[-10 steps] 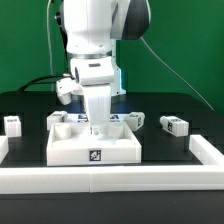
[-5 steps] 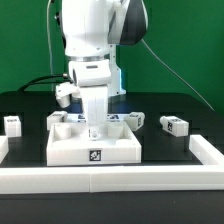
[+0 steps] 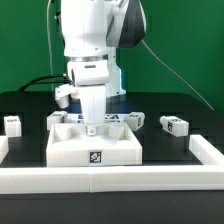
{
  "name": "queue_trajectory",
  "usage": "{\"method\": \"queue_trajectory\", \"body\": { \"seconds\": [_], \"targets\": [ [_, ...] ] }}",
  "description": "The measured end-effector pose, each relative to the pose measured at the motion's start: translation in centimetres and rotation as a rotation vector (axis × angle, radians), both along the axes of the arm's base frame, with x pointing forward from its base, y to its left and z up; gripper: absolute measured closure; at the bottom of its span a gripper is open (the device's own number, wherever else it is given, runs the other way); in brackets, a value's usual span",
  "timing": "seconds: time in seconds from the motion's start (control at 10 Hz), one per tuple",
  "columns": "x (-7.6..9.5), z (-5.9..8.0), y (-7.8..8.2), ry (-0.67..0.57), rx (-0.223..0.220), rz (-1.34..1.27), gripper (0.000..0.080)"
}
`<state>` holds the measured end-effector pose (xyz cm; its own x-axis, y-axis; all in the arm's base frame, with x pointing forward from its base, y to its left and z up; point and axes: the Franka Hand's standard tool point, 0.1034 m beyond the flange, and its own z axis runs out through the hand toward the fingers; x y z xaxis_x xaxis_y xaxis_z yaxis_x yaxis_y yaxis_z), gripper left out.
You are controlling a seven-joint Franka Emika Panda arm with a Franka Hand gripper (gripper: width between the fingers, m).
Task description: Assemble square table
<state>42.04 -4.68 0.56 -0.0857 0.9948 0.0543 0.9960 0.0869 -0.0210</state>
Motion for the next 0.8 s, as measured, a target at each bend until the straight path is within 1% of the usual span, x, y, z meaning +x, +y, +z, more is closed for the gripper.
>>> {"method": "queue_trajectory", "body": {
  "seconds": [0.1,0.6,0.7,0.8],
  "targets": [
    [0.1,0.0,0.0,-0.005,-0.001,-0.002,0.0750],
    [0.1,0.1,0.0,-0.005,-0.001,-0.002,0.0750],
    [0.2,0.1,0.2,-0.004,0.000,-0.013,0.0750],
    [0.8,0.2,1.5,-0.006,0.001,-0.022,0.0749]
  ]
}}
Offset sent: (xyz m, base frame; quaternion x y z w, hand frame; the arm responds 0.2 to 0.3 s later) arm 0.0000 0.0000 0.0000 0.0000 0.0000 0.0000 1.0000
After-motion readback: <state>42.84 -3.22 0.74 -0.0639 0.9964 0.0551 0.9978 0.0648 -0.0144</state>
